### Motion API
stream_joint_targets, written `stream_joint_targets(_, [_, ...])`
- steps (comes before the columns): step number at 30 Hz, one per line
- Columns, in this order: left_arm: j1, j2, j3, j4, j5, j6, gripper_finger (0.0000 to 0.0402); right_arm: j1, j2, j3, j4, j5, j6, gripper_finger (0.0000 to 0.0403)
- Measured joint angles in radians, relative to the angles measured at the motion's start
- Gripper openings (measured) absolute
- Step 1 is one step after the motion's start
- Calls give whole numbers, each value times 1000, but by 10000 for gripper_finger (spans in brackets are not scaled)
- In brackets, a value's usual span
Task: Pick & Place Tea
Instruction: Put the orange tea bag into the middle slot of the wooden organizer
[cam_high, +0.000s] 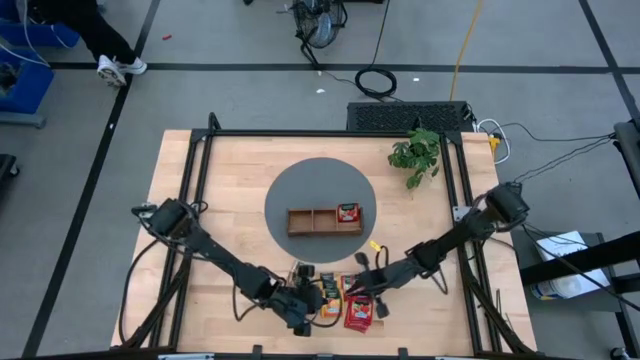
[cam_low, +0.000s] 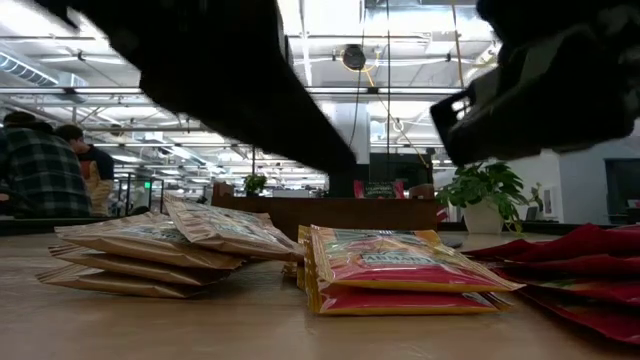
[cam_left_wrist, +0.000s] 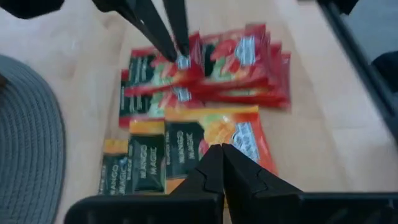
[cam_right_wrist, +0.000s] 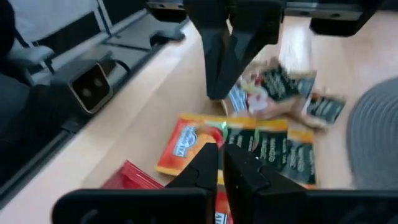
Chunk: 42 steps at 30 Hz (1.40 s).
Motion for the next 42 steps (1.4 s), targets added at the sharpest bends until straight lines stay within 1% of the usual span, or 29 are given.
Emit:
stream_joint_targets(3, [0,0,0,11,5,-18,17,-27,22,4,-1,-22,2,37])
stream_joint_targets(5, [0,0,0,16,27,-39,21,-51,31,4,0,-54,47,51])
stream_joint_targets(8, [1,0,0,37,78,-50,14,-83,30,2,-14,-122,151,75])
stream_joint_targets(11, [-3,4,0,35,89,-78,4,-100,30,2,-58,-188,219,97])
stream_joint_targets(16, [-6,51,0,53,94,-105,18,-93,29,2,-86,-187,227,123])
stream_joint_targets(21, [16,58,0,54,96,-108,5,-94,29,2,-96,-186,272,127])
stream_joint_targets(27, [29,60,-6,31,82,-130,17,-94,29,2,-105,-184,289,124])
stream_joint_targets(33, [48,94,-5,52,79,-137,5,-94,29,2,-115,-187,329,123])
stream_joint_targets(38, [60,96,-5,40,74,-142,19,-94,29,2,-132,-191,376,125])
stream_joint_targets(42, [59,96,-6,34,71,-141,7,-94,29,2,-124,-223,380,126])
